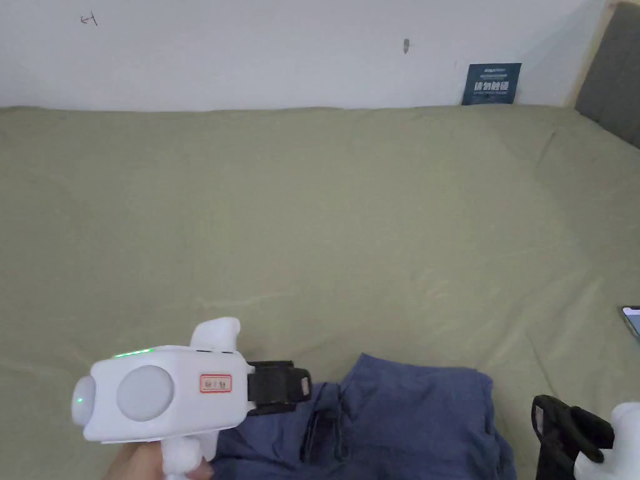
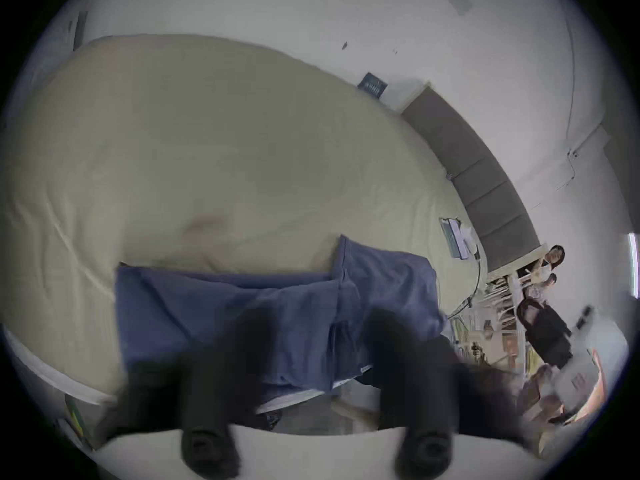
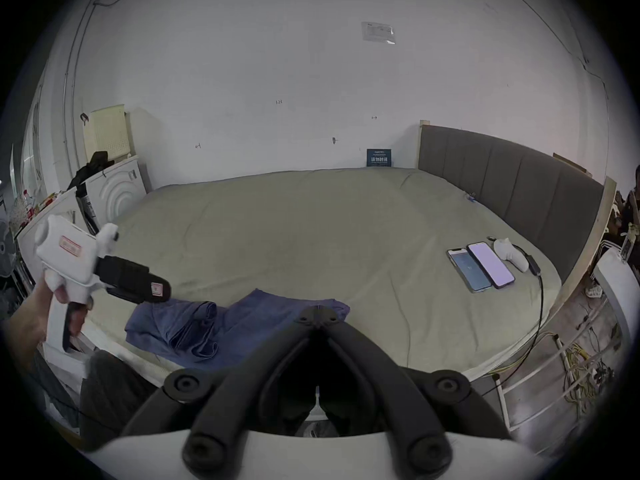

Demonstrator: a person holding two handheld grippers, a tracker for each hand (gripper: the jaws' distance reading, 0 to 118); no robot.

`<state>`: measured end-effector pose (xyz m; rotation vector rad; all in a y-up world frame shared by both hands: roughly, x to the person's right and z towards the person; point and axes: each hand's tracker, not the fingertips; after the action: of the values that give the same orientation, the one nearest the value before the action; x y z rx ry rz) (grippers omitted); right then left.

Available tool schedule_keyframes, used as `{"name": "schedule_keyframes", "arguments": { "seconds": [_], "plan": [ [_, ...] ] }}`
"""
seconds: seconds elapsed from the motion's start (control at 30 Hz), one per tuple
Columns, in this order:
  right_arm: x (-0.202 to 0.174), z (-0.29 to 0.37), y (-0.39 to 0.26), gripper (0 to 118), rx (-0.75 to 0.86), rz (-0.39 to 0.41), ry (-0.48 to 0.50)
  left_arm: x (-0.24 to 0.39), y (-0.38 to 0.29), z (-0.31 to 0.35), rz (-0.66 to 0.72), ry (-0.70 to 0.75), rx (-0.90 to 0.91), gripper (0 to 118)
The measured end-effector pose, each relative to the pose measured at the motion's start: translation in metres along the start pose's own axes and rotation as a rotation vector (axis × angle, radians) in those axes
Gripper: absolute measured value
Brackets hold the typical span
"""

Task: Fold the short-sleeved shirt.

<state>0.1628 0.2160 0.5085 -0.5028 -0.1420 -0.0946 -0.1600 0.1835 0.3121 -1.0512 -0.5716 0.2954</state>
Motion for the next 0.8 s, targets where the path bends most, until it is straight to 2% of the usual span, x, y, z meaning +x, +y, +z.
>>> {"name": "schedule_keyframes", "arguments": {
  "seconds": [0.03, 0.07, 0.13, 0.23, 0.37, 0.47, 0.6, 0.7, 0.8],
  "plan": [
    [-0.001, -0.002, 0.0, 0, -0.003, -0.009, 0.009, -0.003, -0.001, 0.008, 0.006, 0.012, 0.007, 0],
    [-0.002, -0.004, 0.0, 0, -0.003, -0.013, 0.012, -0.011, -0.001, 0.012, 0.036, 0.05, 0.03, 0],
    [-0.006, -0.005, 0.0, 0, -0.004, -0.012, 0.024, -0.027, 0.001, 0.01, 0.031, 0.022, -0.026, 0],
    [-0.012, -0.005, -0.001, 0, -0.007, -0.006, 0.039, -0.036, -0.003, -0.013, 0.121, -0.003, -0.085, 0],
    [-0.012, -0.003, -0.005, 0, -0.019, -0.008, 0.045, -0.021, -0.031, -0.073, 0.147, -0.136, -0.23, 0],
    [-0.008, -0.003, -0.007, 0, -0.04, -0.024, 0.048, -0.015, -0.054, -0.117, 0.159, -0.124, -0.244, 0],
    [-0.005, -0.003, -0.007, 0, -0.046, -0.018, 0.032, -0.021, -0.04, -0.081, 0.188, -0.165, -0.201, 0],
    [-0.006, -0.009, -0.004, 0, -0.052, -0.014, 0.039, -0.028, -0.025, -0.023, 0.085, -0.129, -0.082, 0],
    [-0.013, -0.012, -0.001, 0, -0.046, -0.005, 0.049, -0.056, -0.014, 0.03, 0.141, -0.127, 0.013, 0]
  ]
}}
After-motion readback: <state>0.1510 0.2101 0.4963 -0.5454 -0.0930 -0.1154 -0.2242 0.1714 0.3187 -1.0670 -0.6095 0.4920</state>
